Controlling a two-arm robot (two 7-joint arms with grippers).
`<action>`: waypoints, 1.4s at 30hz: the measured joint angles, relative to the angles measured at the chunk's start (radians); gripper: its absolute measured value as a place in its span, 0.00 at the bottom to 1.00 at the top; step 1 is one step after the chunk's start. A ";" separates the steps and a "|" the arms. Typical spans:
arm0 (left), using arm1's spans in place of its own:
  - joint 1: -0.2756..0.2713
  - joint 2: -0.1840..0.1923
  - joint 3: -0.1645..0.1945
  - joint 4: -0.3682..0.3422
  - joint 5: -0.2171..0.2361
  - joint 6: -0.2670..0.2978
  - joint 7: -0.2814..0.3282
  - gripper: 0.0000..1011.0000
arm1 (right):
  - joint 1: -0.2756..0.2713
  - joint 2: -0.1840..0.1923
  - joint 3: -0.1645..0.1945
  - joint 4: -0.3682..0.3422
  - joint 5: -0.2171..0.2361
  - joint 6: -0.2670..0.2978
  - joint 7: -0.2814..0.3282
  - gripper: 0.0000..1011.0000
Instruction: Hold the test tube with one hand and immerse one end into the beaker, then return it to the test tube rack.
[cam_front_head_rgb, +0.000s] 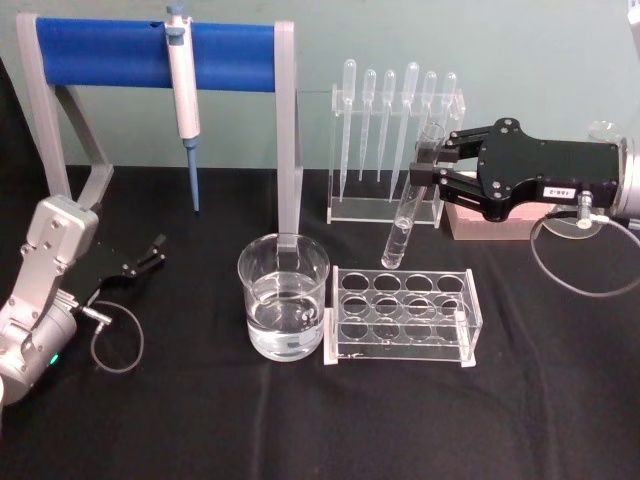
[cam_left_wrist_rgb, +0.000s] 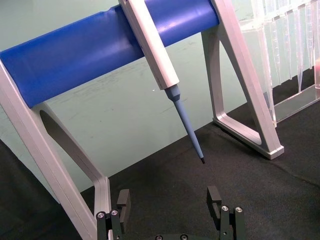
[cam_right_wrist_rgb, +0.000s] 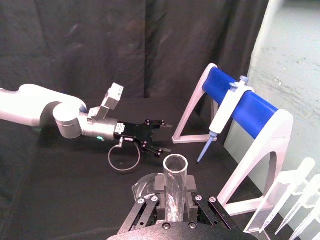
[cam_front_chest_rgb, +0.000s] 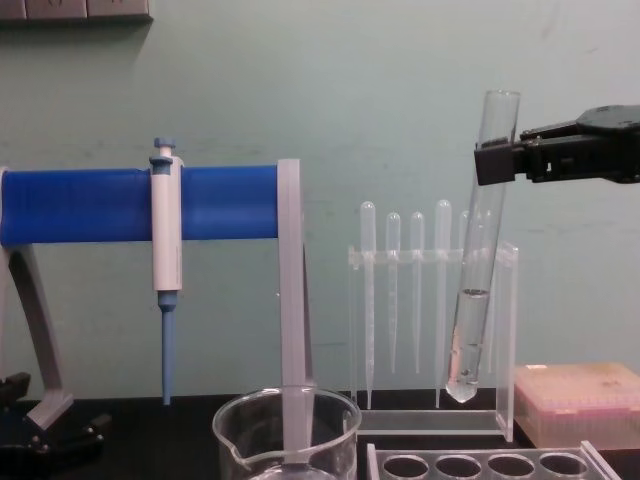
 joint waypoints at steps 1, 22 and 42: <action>0.000 0.000 0.000 0.000 0.000 0.000 0.000 0.99 | 0.000 0.000 0.000 0.000 0.000 0.000 0.000 0.23; 0.000 0.000 0.000 0.000 0.000 0.000 0.000 0.99 | 0.000 0.000 0.000 0.000 0.000 0.000 0.000 0.23; 0.000 0.000 0.000 0.000 0.000 0.000 0.000 0.99 | 0.000 0.000 0.000 0.000 0.000 0.000 0.000 0.23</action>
